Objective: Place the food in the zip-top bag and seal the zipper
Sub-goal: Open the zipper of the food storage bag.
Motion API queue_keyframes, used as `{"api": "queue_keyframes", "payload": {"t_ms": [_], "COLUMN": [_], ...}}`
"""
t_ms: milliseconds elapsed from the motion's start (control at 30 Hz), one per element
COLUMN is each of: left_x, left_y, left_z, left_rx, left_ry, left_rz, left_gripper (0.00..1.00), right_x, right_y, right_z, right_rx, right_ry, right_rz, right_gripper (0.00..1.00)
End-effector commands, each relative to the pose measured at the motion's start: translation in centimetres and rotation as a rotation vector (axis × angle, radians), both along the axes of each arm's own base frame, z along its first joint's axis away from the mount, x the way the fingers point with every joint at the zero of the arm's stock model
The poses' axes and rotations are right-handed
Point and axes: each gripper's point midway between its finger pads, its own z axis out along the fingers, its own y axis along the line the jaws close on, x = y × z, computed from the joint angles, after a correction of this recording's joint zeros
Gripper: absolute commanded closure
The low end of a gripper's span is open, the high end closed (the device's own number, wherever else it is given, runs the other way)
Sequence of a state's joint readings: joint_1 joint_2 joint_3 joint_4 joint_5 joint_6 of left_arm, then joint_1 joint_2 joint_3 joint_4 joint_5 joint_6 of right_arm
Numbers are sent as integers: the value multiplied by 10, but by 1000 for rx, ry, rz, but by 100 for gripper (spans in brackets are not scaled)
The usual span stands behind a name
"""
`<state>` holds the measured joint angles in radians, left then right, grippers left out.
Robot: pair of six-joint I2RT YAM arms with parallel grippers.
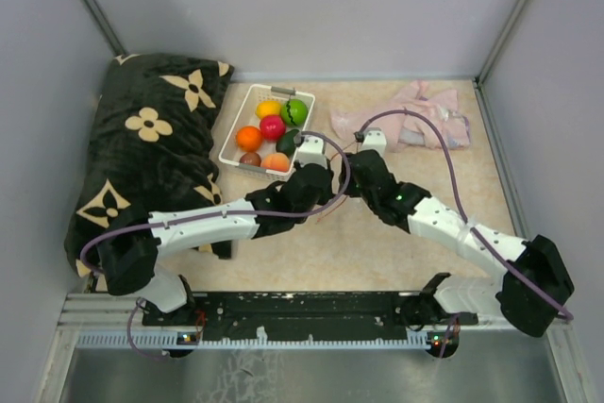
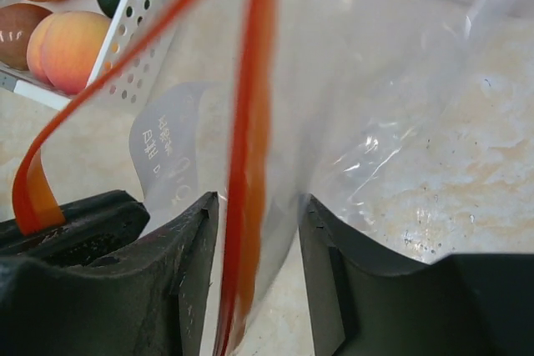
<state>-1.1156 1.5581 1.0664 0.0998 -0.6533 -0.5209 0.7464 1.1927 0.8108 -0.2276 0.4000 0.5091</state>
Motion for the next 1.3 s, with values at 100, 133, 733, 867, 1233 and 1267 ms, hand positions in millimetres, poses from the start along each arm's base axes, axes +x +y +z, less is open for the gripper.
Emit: {"api": "queue_keyframes", "payload": {"t_ms": [100, 133, 733, 867, 1233, 1267], "left_x": [8, 10, 5, 0, 7, 8], "left_y": [12, 16, 24, 18, 38, 41], "left_z": [-1, -3, -6, -3, -8, -9], "left_rx": [-12, -4, -31, -61, -17, -10], "left_ry": [41, 44, 162, 177, 171, 174], "left_rz": [78, 89, -12, -45, -16, -15], "left_gripper": [100, 100, 100, 100, 100, 100], "right_x": [3, 1, 15, 14, 17, 17], "right_y": [-20, -25, -45, -36, -72, -77], "right_z": [30, 32, 56, 61, 91, 93], "right_rx": [-28, -48, -145, -126, -279, -296], "right_ry": [-92, -98, -145, -170, -227, -228], "right_rz": [-74, -79, 9, 63, -29, -51], "right_gripper": [67, 69, 75, 77, 100, 100]}}
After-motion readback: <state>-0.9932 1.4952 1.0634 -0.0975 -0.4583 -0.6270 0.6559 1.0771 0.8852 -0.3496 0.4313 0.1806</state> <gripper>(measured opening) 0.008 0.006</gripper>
